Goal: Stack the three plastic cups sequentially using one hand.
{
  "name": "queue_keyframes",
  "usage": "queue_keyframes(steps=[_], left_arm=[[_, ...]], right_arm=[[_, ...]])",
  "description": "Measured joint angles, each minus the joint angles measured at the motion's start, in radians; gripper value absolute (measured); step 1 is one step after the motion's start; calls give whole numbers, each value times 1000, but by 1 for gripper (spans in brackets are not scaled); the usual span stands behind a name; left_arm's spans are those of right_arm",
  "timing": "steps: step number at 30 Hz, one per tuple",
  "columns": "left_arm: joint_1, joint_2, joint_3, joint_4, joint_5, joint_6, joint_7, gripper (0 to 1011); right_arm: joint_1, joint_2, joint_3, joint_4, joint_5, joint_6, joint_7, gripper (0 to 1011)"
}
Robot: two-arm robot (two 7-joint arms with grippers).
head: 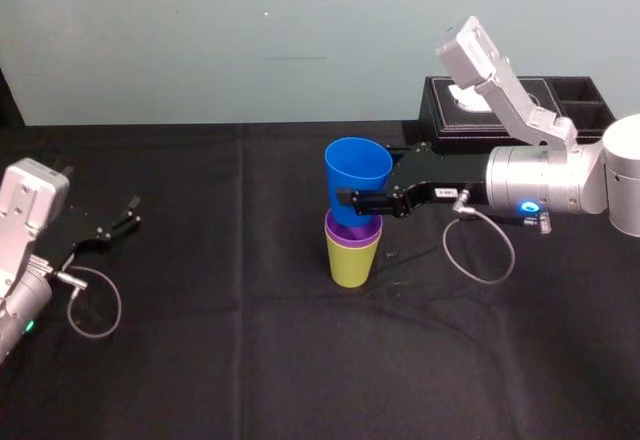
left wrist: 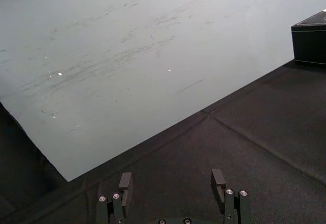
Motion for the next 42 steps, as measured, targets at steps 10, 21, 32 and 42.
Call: queue_keyframes(steps=[10,21,32,42], left_arm=[[0,0,0,0,0,0,0,1011],[0,0,0,0,0,0,0,1011],[0,0,0,0,0,0,0,1011],[0,0,0,0,0,0,0,1011]], right_arm=[[7,-19,-6,27,-25,-3,-2,718],[6,-30,-10,43,-43,-8,6,719],[0,-39,-13,60,-57,-12,14,718],[-8,-41,-14,69,-67,-16,24,718]])
